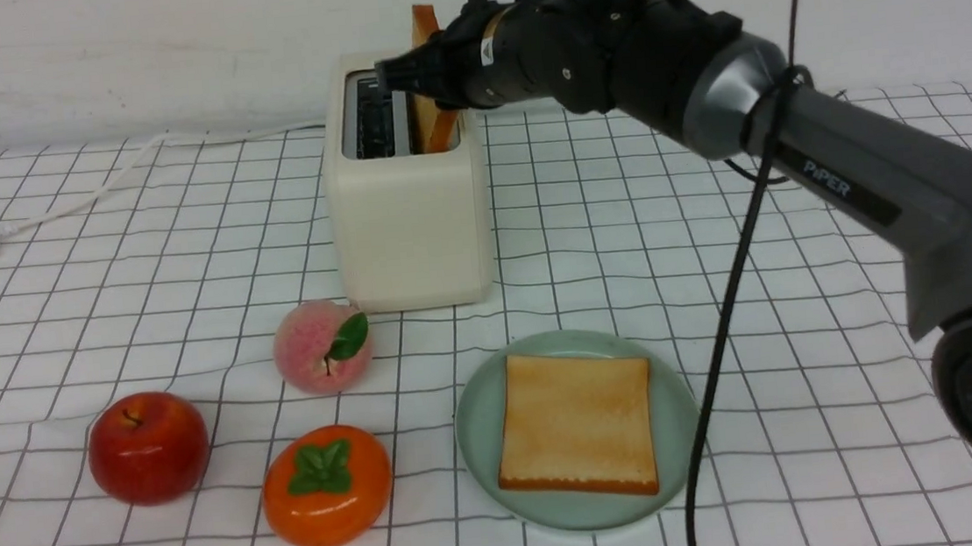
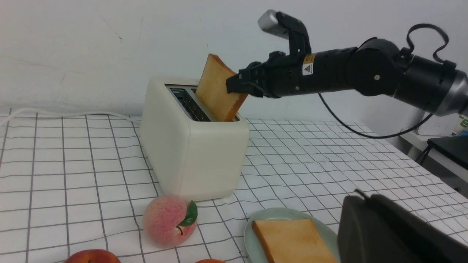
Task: Take toasted bread from bread machine on white checkered table place on plate.
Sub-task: 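Grasp the toast slice in the toaster and pull it up out of the slot with the right gripper, then place the held slice of bread on top of the slice on the plate with the right gripper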
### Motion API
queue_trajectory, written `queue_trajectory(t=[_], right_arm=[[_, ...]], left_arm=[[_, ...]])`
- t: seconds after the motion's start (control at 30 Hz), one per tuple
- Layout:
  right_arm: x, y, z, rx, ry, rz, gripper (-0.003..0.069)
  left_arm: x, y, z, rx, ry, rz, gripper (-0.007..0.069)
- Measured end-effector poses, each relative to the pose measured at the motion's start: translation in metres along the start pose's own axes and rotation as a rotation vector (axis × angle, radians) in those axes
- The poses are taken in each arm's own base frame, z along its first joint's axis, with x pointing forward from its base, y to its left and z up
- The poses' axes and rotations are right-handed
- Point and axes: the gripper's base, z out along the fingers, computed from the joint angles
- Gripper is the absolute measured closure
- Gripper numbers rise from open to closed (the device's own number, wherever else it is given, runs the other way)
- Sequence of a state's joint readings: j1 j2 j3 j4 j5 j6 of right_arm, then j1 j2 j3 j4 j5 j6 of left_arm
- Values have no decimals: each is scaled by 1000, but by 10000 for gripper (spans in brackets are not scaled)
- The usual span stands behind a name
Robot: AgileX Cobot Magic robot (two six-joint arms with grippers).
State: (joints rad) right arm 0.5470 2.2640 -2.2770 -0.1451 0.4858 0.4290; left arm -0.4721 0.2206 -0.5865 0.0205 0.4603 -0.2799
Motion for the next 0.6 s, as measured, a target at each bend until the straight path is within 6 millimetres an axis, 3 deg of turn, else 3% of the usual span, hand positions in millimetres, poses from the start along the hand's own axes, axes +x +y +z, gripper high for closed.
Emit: queue_trajectory(t=[0.13,0.27,0.3,0.33,0.4,0.47,0.5,0.6], right_arm=[[-33,10,-34,-31,-84,3,534],[-73,33,-102,-58,-124,-70,534],[-77,37,-123,-48,-75,-125,534],[-79,38,-126,-52,-81,-136,534],[-79,43,-171,-49,96,-262,534],[-78,43,-185,-54,161,-288,534],[-76,41,-205,-60,247,-318,534],[-76,37,-225,-59,307,-332,534]], left_arm=[[0,0,0,0,0,0,638],[0,0,0,0,1,0,638],[0,0,0,-1,2,0,638],[0,0,0,-1,2,0,638],[1,0,0,-4,13,0,638],[2,1,0,-7,25,0,638],[4,1,0,-12,42,0,638],[8,2,0,-21,75,0,638]])
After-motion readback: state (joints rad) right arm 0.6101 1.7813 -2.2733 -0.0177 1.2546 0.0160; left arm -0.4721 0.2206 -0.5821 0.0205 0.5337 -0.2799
